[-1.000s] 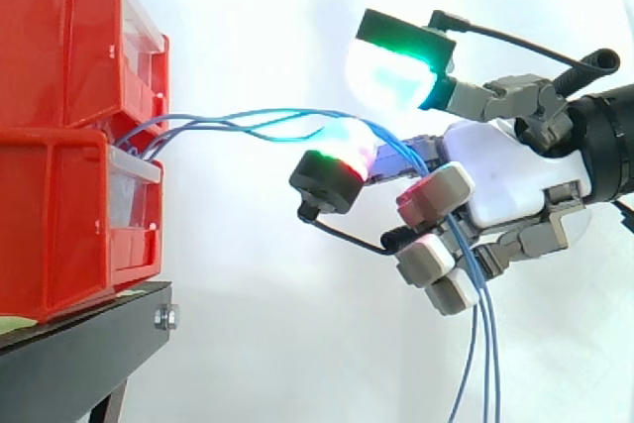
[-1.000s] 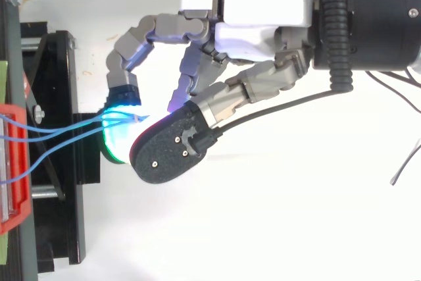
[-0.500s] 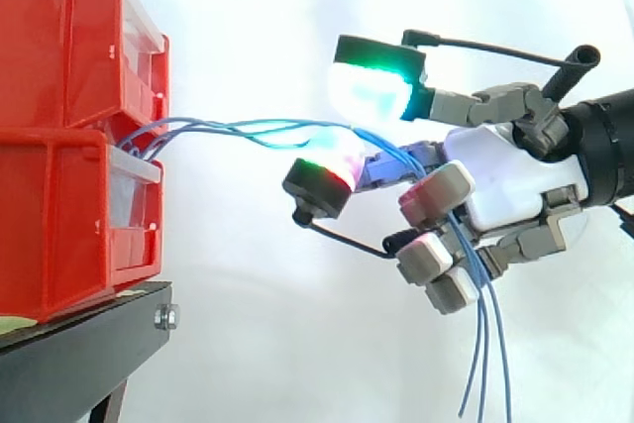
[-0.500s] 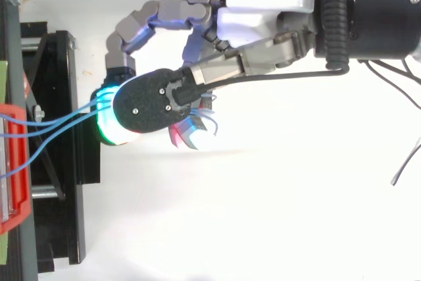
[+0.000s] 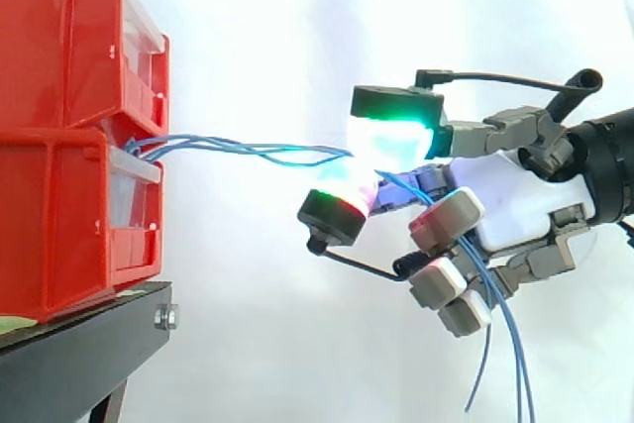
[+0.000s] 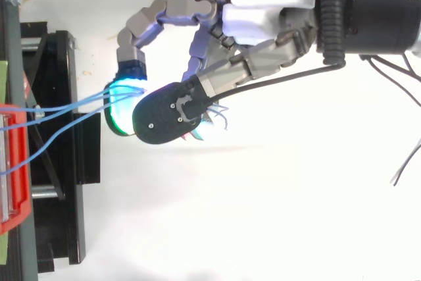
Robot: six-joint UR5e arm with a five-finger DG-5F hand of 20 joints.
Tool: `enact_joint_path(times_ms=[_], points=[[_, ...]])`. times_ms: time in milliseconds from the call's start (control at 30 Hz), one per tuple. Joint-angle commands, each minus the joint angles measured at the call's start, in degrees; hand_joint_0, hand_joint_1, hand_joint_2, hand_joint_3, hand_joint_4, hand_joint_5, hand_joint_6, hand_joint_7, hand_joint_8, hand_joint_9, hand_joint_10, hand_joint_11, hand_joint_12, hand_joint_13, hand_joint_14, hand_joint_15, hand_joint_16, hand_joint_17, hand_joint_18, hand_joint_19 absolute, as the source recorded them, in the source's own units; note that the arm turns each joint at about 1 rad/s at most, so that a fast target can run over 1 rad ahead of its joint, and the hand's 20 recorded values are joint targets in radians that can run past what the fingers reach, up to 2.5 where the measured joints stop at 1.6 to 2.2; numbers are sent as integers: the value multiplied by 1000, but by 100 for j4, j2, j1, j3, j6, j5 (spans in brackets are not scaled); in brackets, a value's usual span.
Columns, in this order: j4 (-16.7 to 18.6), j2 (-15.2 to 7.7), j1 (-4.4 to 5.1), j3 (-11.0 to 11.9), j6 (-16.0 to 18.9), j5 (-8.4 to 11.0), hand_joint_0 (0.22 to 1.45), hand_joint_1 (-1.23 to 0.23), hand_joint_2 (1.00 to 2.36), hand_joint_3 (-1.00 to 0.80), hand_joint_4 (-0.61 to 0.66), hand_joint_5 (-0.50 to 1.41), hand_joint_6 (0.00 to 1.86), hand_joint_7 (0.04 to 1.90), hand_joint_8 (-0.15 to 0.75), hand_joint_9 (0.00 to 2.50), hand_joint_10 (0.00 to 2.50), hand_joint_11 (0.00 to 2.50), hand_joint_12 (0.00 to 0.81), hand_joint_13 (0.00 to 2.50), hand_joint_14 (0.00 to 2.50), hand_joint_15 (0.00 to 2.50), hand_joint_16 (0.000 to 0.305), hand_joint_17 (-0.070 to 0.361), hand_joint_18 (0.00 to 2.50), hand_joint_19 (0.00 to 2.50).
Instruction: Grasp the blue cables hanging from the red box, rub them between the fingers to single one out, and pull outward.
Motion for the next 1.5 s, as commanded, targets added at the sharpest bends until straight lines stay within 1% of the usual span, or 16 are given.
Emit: enact_joint_path(times_ms=[0, 133, 200, 233, 267, 300, 400, 500, 567, 700, 900, 1000, 1133, 1167, 1333, 1467], points=[[-99, 5, -27, -1, 9, -31, 626, -839, 1014, -183, -86, -127, 844, 1041, 293, 1341, 25, 1003, 382, 1093, 28, 764, 55, 123, 911, 834], [-292, 5, -71, 7, 9, -111, 670, -894, 1017, -201, -146, -145, 891, 1005, 265, 1331, 27, 1025, 354, 1088, 27, 774, 50, 112, 887, 830], [-336, 5, -98, 7, 9, -172, 728, -928, 1012, -322, -191, -152, 904, 969, 249, 1310, 27, 1031, 352, 1078, 30, 766, 49, 111, 891, 799], [-354, 5, -106, -1, 9, -198, 737, -924, 1010, -359, -193, -152, 904, 958, 249, 1308, 27, 1028, 348, 1069, 28, 760, 49, 110, 890, 799], [-362, 5, -124, 7, 9, -216, 756, -913, 1002, -478, -183, -153, 902, 936, 247, 1302, 27, 1026, 342, 1066, 29, 759, 49, 110, 888, 790], [-371, 5, -124, -1, 9, -225, 755, -921, 1000, -500, -180, -153, 901, 930, 245, 1302, 27, 1017, 342, 1064, 30, 756, 49, 110, 889, 788], [-398, 49, -150, -1, 9, -260, 711, -909, 1000, -500, -122, -148, 892, 922, 243, 1302, 27, 1018, 341, 1064, 29, 760, 48, 109, 888, 797], [-433, 119, -168, 7, -8, -260, 570, -849, 1000, -500, -59, -132, 878, 933, 261, 1350, 27, 1027, 351, 1072, 29, 775, 49, 111, 889, 819], [-450, 154, -168, -1, -8, -242, 488, -740, 1000, -500, -36, -124, 872, 917, 290, 1384, 25, 1006, 379, 1113, 27, 779, 55, 123, 923, 811], [-503, 198, -168, -1, -17, -242, 454, -634, 1000, -500, -19, -118, 858, 918, 306, 1413, 23, 991, 399, 1135, 27, 774, 59, 134, 943, 823], [-477, 189, -194, -19, -61, -234, 463, -542, 1000, -500, -12, -117, 846, 918, 301, 1420, 24, 993, 396, 1140, 26, 776, 59, 133, 937, 827], [-389, 189, -194, -168, -79, -190, 488, -545, 1000, -500, -14, -118, 844, 925, 298, 1413, 25, 1001, 386, 1135, 25, 779, 57, 128, 920, 842], [-125, 189, -177, -344, -79, -163, 565, -640, 1000, -500, -34, -121, 841, 964, 274, 1400, 27, 1023, 366, 1118, 29, 801, 52, 117, 877, 865], [-11, 189, -159, -406, -79, -146, 589, -677, 1004, -449, -35, -122, 841, 983, 270, 1401, 28, 1023, 359, 1117, 29, 801, 51, 114, 872, 877], [200, 189, -133, -441, -96, -137, 596, -690, 1004, -432, -34, -127, 845, 960, 268, 1398, 27, 1030, 360, 1118, 29, 803, 50, 113, 876, 870], [305, 189, -106, -441, -123, -111, 542, -662, 1000, -500, -20, -130, 830, 910, 280, 1391, 27, 1024, 372, 1127, 27, 799, 53, 119, 892, 864]])
